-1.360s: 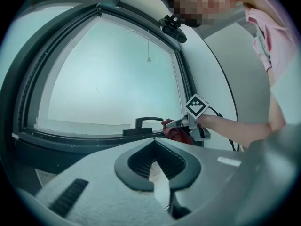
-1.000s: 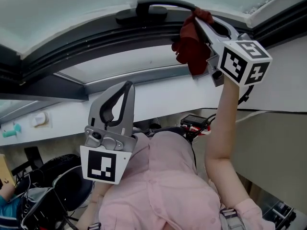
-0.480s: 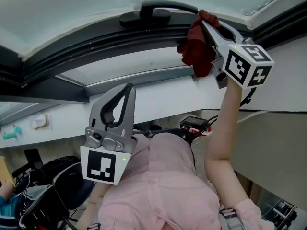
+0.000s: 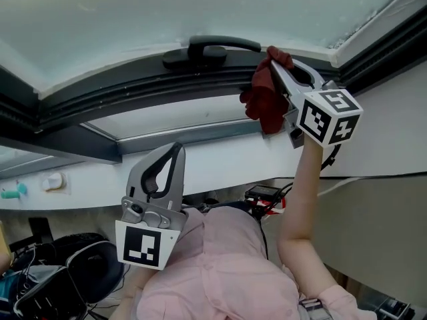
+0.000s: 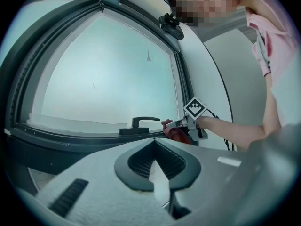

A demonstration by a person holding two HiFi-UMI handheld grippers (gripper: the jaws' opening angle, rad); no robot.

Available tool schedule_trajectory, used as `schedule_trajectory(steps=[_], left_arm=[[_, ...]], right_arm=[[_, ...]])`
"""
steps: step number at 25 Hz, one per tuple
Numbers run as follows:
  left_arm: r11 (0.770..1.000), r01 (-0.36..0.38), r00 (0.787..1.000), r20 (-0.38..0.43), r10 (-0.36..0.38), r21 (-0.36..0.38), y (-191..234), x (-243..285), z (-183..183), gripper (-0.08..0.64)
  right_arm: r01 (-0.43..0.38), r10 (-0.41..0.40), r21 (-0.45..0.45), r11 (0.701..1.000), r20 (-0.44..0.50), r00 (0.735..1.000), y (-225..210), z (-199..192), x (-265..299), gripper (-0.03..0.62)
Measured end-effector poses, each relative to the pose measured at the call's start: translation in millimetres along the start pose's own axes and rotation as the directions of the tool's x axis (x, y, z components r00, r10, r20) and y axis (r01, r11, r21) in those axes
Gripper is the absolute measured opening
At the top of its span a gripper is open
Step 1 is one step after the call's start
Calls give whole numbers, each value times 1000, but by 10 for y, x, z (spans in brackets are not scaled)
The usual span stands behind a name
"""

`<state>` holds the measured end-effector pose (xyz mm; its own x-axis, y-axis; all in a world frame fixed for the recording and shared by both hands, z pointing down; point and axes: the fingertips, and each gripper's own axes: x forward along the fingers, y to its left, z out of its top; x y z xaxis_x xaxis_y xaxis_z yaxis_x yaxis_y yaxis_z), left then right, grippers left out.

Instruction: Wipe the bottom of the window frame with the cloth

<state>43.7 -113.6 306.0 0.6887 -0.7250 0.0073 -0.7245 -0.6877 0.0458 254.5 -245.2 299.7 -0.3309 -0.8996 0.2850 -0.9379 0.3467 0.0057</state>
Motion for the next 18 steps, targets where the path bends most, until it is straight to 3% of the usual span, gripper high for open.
schedule_trajectory(steps=[18], left_arm=[[1000,-18,1000,21,18,-2,-263,206,65,0]], right_arm=[[-30,30,0,1000,-19,999,-242,-24,-93,55]])
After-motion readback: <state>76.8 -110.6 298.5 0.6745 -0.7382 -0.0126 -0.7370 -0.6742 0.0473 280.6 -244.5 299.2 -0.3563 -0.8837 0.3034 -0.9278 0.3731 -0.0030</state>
